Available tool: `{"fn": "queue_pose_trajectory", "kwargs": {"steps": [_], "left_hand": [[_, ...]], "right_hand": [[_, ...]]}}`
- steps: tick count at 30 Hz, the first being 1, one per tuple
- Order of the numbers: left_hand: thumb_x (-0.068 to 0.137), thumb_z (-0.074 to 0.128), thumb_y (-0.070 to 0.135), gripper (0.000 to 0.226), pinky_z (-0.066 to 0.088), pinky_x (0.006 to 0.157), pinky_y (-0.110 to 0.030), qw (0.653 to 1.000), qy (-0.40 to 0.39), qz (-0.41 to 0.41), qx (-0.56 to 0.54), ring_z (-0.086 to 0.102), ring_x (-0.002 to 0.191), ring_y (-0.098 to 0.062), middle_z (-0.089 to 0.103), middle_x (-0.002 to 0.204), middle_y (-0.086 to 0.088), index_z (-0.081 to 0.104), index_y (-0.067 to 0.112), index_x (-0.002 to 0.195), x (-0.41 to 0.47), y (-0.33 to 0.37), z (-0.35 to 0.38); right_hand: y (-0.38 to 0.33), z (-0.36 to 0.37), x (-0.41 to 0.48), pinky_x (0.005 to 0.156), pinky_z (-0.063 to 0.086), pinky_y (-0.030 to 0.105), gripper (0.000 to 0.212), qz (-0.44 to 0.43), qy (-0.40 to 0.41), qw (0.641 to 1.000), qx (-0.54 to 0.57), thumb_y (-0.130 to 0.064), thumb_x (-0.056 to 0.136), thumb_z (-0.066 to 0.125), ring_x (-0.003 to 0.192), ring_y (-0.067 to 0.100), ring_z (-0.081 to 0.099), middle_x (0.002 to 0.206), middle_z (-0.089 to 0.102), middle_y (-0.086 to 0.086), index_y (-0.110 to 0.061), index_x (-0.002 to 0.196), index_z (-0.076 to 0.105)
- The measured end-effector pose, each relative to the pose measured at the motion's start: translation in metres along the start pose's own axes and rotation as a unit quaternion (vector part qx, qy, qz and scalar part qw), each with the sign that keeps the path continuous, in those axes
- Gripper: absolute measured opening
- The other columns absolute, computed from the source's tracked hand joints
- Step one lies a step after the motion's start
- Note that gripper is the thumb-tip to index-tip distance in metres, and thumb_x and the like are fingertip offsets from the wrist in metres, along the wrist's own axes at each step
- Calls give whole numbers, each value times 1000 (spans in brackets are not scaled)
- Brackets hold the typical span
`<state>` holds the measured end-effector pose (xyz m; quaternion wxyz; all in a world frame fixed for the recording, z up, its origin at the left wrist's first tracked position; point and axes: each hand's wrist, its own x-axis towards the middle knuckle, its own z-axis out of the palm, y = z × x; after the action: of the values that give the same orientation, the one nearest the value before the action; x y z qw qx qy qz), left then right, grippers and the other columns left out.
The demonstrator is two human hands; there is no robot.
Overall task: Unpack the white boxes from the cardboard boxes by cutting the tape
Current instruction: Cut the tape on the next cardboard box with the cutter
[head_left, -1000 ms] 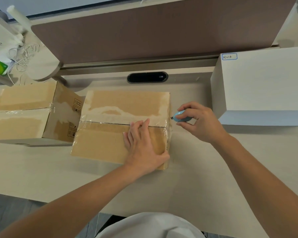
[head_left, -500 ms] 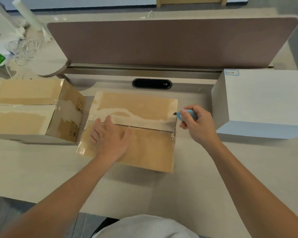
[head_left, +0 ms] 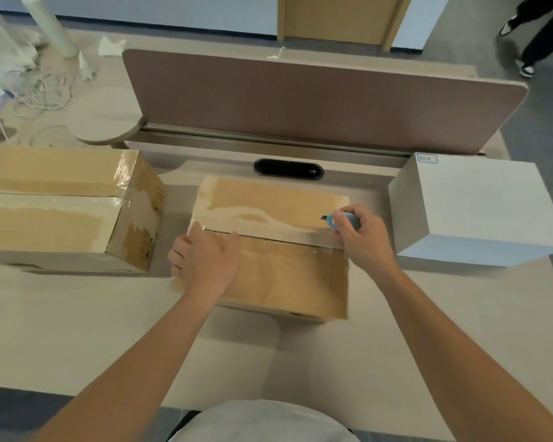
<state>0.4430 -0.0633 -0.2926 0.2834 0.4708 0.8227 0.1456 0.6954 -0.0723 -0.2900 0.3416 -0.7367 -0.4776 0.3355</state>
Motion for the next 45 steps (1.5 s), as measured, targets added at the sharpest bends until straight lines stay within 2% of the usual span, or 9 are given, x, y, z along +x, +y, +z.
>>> {"fn": "queue_pose_trajectory", "kwargs": {"steps": [4, 8, 11, 19, 24, 30, 35, 43, 45], "left_hand": [[89, 56, 55, 71, 27, 106, -51, 1000, 11, -12, -23, 29, 127, -39, 28, 144, -16, 33, 19, 145, 15, -3, -2], [89, 53, 53, 61, 26, 103, -51, 989, 59, 81, 108, 33, 118, -39, 33, 134, -20, 36, 18, 136, 22, -18, 10], [89, 49, 53, 61, 27, 105, -54, 974, 86, 130, 165, 38, 119, -40, 37, 133, -21, 35, 15, 134, 26, -27, 21], [92, 46, 55, 60, 26, 107, -55, 975, 64, 146, 158, 35, 127, -40, 34, 141, -22, 34, 17, 136, 44, -21, 22], [91, 46, 56, 60, 29, 106, -56, 970, 63, 161, 169, 38, 124, -42, 35, 140, -22, 34, 16, 134, 48, -21, 23], [92, 44, 56, 60, 29, 106, -56, 970, 58, 168, 165, 38, 124, -43, 34, 142, -23, 33, 16, 135, 49, -23, 22], [92, 44, 58, 62, 32, 104, -55, 968, 57, 172, 172, 40, 123, -42, 34, 142, -22, 32, 16, 137, 49, -22, 21], [92, 43, 59, 68, 36, 100, -55, 961, 65, 190, 190, 42, 120, -43, 34, 141, -23, 29, 12, 140, 45, -25, 21], [92, 41, 61, 72, 38, 97, -55, 956, 64, 201, 206, 42, 118, -44, 34, 141, -24, 28, 11, 141, 44, -26, 22]], "right_hand": [[-10, -4, 1, 75, 58, 31, 12, 83, 49, 985, 142, -33, 98, 58, 79, 13, 68, 102, 66, 4, -22, 100, 64], [-10, -8, -3, 78, 58, 39, 9, 181, 91, 965, 169, -30, 95, 58, 82, 17, 68, 102, 67, 8, -24, 88, 62], [-5, -6, -14, 82, 59, 43, 13, 233, 88, 947, 202, -32, 95, 61, 89, 22, 69, 99, 66, 7, -19, 92, 62], [-11, 1, -11, 78, 60, 40, 18, 216, 104, 959, 151, -36, 97, 58, 90, 23, 70, 102, 66, 8, -19, 104, 62], [-15, 2, -9, 75, 60, 36, 15, 208, 95, 967, 113, -38, 98, 57, 77, 18, 70, 97, 67, 7, -24, 92, 60], [-20, -5, -9, 76, 59, 36, 22, 236, 101, 956, 144, -35, 98, 58, 84, 21, 65, 101, 64, 8, -15, 108, 62], [-21, -11, -12, 76, 60, 38, 21, 230, 99, 955, 161, -35, 98, 58, 80, 20, 62, 97, 64, 8, -15, 105, 63], [-10, -6, -12, 75, 61, 35, 16, 194, 76, 974, 93, -36, 98, 57, 77, 18, 64, 94, 65, 7, -21, 95, 62], [-9, -6, -9, 78, 60, 39, 17, 174, 86, 978, 82, -37, 98, 56, 74, 18, 64, 91, 64, 6, -23, 89, 62]]}}
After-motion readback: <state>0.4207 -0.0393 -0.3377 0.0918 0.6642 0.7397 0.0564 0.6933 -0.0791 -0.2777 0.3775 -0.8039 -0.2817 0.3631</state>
